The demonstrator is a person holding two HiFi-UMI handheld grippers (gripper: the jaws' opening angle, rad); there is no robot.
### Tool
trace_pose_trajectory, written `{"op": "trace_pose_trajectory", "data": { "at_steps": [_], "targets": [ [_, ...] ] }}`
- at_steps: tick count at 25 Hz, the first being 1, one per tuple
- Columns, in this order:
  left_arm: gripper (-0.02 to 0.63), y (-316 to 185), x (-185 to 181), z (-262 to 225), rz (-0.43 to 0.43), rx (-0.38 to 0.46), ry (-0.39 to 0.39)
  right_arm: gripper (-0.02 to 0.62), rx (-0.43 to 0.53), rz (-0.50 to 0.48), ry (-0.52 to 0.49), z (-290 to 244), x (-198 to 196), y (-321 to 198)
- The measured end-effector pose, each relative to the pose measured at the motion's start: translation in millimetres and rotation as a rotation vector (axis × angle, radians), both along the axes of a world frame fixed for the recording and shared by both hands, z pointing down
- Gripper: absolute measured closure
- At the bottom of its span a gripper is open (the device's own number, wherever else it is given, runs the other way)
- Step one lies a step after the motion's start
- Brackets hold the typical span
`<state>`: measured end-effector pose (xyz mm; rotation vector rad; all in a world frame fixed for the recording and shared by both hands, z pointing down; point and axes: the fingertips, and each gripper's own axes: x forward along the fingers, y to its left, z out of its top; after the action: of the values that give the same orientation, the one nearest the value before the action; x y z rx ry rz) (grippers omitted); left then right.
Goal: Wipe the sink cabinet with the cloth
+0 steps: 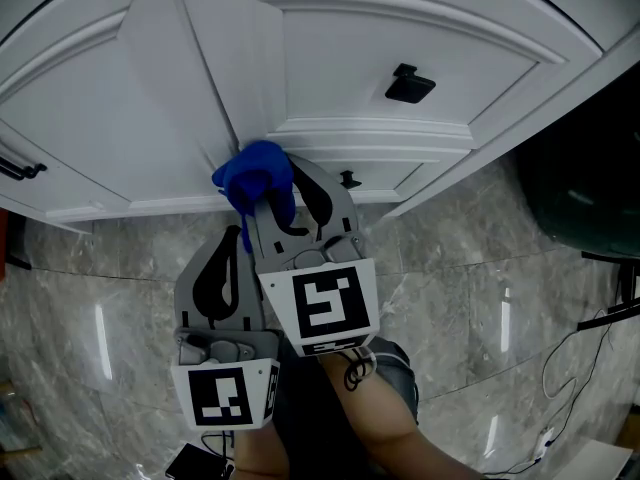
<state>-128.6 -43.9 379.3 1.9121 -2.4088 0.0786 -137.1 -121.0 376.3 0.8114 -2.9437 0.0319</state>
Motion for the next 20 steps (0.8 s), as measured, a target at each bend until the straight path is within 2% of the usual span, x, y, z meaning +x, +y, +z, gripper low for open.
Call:
{"op": "trace_pose_trajectory", "data": {
  "at_steps": [20],
  "targets": [
    [0.606, -4.5, 15.8, -3.5, 0.06, 0.008, -0.004, 0.479, -0.032, 0.024, 0.008, -1.6, 13.3, -8.0]
  ]
}}
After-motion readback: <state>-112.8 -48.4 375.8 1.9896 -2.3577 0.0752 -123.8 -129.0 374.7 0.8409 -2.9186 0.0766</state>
